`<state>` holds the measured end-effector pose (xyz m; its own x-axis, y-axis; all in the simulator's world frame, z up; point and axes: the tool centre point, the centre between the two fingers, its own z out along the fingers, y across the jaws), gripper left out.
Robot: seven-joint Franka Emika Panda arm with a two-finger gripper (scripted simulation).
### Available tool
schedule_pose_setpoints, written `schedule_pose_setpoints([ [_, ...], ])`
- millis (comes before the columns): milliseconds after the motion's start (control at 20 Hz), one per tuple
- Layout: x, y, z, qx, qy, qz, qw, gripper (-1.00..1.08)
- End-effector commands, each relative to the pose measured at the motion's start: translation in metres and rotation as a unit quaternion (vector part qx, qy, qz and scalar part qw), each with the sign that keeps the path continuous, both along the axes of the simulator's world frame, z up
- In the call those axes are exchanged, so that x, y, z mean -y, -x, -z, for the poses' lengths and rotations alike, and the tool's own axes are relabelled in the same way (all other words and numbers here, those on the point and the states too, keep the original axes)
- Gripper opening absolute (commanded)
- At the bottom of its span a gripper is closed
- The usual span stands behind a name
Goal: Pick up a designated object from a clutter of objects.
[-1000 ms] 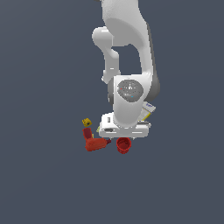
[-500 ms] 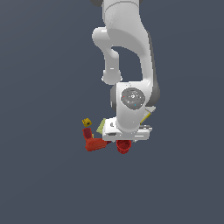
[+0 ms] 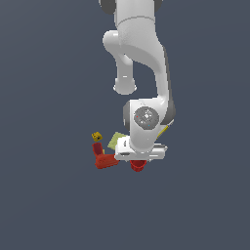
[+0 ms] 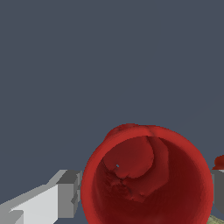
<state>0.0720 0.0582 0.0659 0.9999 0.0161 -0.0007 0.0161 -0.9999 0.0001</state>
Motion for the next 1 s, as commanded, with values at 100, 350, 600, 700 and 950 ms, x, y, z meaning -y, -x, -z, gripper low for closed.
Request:
schedule_pose_setpoints([
  [100, -0.0002, -0.0003, 0.0163, 0.000, 0.000, 0.000, 1.0000, 1.00],
  [350, -0.0003, -0.0011, 0.0186, 0.000, 0.000, 0.000, 1.0000, -1.00],
  [600, -0.0003, -0.0011, 0.0186, 0.000, 0.000, 0.000, 1.0000, -1.00],
  [700, -0.0003, -0.0011, 0.0186, 0.000, 0.000, 0.000, 1.0000, -1.00],
  [950, 0.0009, -0.0007, 0.0153, 0.001, 0.000, 0.000, 1.0000, -1.00],
])
